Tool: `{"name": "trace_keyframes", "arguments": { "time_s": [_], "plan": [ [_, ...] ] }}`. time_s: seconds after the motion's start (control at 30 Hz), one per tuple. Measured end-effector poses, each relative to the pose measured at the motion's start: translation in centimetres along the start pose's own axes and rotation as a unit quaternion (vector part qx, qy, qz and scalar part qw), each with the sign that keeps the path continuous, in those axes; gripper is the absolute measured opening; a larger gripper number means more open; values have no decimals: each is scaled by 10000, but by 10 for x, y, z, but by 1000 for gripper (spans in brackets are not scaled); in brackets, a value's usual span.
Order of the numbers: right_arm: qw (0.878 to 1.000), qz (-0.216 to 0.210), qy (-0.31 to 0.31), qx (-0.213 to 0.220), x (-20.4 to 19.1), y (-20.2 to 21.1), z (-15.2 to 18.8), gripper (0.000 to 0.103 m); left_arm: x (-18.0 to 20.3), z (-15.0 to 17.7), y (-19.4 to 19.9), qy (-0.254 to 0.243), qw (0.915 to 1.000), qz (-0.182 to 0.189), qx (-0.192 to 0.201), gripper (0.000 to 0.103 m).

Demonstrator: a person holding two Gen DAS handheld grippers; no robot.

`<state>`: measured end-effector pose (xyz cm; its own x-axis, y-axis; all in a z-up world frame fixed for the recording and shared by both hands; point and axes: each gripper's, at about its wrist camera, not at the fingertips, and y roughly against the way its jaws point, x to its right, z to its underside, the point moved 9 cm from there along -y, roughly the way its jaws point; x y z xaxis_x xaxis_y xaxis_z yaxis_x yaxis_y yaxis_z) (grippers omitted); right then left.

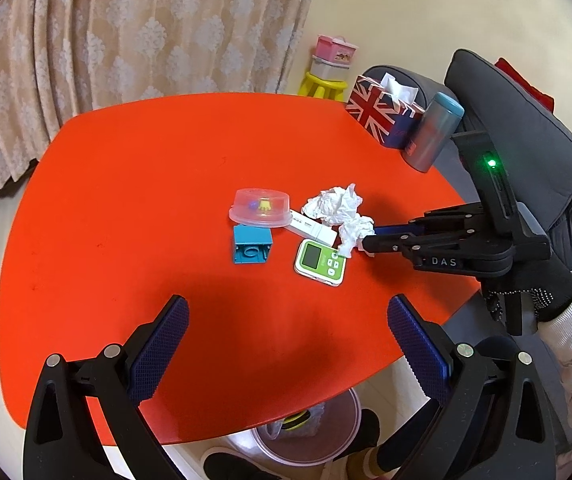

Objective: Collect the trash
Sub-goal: 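Reach the right tool to the crumpled white tissue and grasp it, then grasp the teal Lego brick with the left tool while the right tool holds the tissue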

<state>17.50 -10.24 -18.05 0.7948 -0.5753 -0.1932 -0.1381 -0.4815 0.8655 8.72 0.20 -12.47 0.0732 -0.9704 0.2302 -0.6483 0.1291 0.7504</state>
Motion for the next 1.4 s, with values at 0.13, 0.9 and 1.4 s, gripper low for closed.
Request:
{"name": "trace_keyframes", "arguments": {
  "time_s": [0.13,0.9,1.4],
  "plan": [
    [10000,0,-44,76,-2,9,-2,13,2,-2,-2,-33,10000,4,6,95],
    [9979,43,-205,609,-1,73,-4,12,-14,-20,-55,-99,9988,-165,-440,95],
    [9976,62,-311,617,0,74,-2,12,-32,-18,-87,42,9970,-243,-733,46]
  ]
}}
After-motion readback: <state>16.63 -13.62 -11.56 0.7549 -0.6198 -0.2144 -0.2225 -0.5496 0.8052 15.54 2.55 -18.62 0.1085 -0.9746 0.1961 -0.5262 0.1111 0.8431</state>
